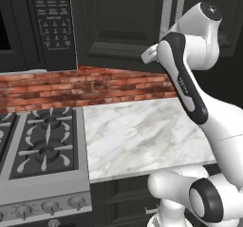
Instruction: Open the cabinet, pick the kettle from the cabinet, and place it in the sink.
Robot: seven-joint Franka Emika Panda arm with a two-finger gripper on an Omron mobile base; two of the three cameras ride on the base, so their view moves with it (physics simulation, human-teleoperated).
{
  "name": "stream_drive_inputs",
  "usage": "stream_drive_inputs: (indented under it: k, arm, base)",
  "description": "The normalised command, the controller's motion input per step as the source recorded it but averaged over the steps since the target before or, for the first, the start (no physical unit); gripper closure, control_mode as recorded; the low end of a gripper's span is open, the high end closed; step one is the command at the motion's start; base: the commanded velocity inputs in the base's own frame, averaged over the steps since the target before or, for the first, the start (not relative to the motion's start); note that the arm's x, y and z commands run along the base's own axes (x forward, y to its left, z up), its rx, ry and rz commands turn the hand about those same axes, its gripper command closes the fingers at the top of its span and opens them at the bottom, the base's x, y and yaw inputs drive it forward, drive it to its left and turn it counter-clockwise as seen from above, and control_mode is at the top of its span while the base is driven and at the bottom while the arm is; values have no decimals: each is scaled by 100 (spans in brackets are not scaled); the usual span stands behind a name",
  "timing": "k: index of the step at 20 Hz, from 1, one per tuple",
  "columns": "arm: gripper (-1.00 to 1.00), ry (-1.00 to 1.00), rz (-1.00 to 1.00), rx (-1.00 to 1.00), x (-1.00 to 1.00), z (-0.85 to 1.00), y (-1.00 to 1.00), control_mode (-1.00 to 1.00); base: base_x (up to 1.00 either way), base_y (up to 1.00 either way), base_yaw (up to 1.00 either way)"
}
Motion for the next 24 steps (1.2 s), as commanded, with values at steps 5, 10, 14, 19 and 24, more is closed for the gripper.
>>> stream_drive_inputs:
  k: [5,10,14,19,24]
  arm:
    - [100,-1,0,0,-44,0,52,-100]
    - [100,0,0,0,-40,0,53,-100]
    - [100,0,0,0,-39,0,55,-100]
    - [100,0,0,0,-41,0,54,-100]
    - [100,0,0,1,-39,0,52,-100]
  base:
    - [0,0,0]
    - [0,0,0]
    - [0,0,0]
    - [0,0,0]
    - [0,0,0]
